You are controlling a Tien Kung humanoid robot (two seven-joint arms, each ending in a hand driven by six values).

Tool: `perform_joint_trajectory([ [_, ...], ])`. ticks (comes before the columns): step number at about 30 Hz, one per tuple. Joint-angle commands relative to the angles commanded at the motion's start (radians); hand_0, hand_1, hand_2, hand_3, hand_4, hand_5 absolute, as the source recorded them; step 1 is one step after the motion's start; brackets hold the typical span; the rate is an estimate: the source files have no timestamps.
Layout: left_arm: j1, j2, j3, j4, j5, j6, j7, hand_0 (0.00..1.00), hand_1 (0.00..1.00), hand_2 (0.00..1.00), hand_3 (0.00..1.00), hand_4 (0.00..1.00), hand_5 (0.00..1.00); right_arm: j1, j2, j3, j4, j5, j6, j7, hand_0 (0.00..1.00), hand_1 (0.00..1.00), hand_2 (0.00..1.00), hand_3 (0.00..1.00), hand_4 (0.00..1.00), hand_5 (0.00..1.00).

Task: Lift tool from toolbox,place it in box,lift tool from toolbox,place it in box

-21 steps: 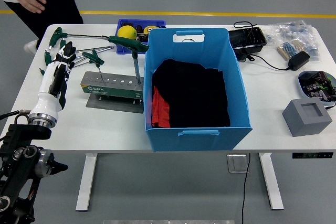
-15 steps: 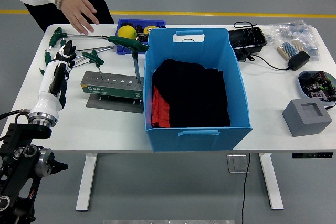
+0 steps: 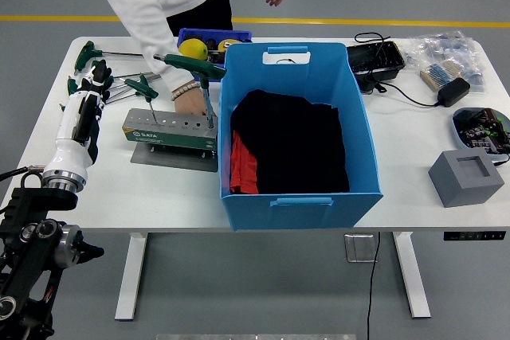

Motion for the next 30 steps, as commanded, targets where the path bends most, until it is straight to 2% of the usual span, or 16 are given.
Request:
perform_joint_trajectory([
  [7, 0.002, 0.003, 0.004, -0.005, 0.015, 0.015, -0.005, 0.998, 0.998, 0.998, 0.998, 0.978, 0.998, -0.001, 0.001, 0.000, 0.000, 0.002, -0.001, 0.000, 0.681, 0.659, 0.724, 0.568, 0.768, 0.692],
  [8, 0.002, 0.003, 0.006, -0.007, 0.019, 0.016, -0.006, 0.998, 0.998, 0.998, 0.998, 0.998, 0.770, -0.002, 0.002, 0.001, 0.000, 0.000, -0.001, -0.001, 0.681, 0.659, 0.724, 0.568, 0.769, 0.693],
  [13, -0.001, 0.008, 0.013, -0.035, 0.124, 0.020, -0.013, 0.998, 0.998, 0.998, 0.998, 0.998, 0.770, -0.004, 0.002, 0.006, 0.000, -0.008, -0.001, -0.003, 0.681, 0.659, 0.724, 0.568, 0.769, 0.693],
  [14, -0.003, 0.011, 0.014, -0.041, 0.150, 0.018, -0.013, 0.998, 0.998, 0.998, 0.998, 0.998, 0.627, -0.005, 0.002, 0.006, 0.000, -0.009, -0.001, -0.003, 0.682, 0.659, 0.724, 0.569, 0.769, 0.692],
  [18, -0.017, 0.031, 0.021, -0.060, 0.237, -0.020, -0.005, 0.998, 0.998, 0.998, 0.998, 0.998, 0.627, -0.006, 0.002, 0.009, 0.000, -0.014, -0.001, -0.004, 0.682, 0.659, 0.724, 0.569, 0.769, 0.692],
  [19, -0.022, 0.039, 0.023, -0.067, 0.267, -0.034, 0.004, 0.998, 0.998, 0.998, 0.998, 0.998, 0.627, -0.007, 0.002, 0.010, 0.000, -0.015, -0.001, -0.004, 0.682, 0.659, 0.724, 0.569, 0.769, 0.692],
  [20, -0.028, 0.048, 0.028, -0.077, 0.303, -0.047, 0.014, 0.998, 0.998, 0.998, 0.998, 0.998, 0.530, -0.007, 0.002, 0.011, 0.000, -0.015, -0.001, -0.004, 0.682, 0.659, 0.724, 0.569, 0.770, 0.693],
  [25, -0.090, 0.108, 0.098, -0.149, 0.504, -0.097, 0.084, 0.998, 0.998, 0.998, 0.998, 0.998, 0.530, -0.009, 0.002, 0.020, 0.000, -0.028, -0.002, -0.008, 0.682, 0.659, 0.724, 0.569, 0.770, 0.693],
  [26, -0.108, 0.117, 0.121, -0.160, 0.549, -0.100, 0.109, 0.998, 0.998, 0.998, 0.998, 0.998, 0.395, -0.009, 0.002, 0.022, 0.000, -0.032, -0.002, -0.009, 0.682, 0.659, 0.724, 0.568, 0.770, 0.693],
  [30, -0.176, 0.129, 0.212, -0.170, 0.712, -0.082, 0.187, 0.998, 0.998, 0.998, 0.998, 0.998, 0.395, -0.010, 0.002, 0.025, 0.000, -0.036, -0.003, -0.011, 0.682, 0.659, 0.724, 0.568, 0.770, 0.693],
])
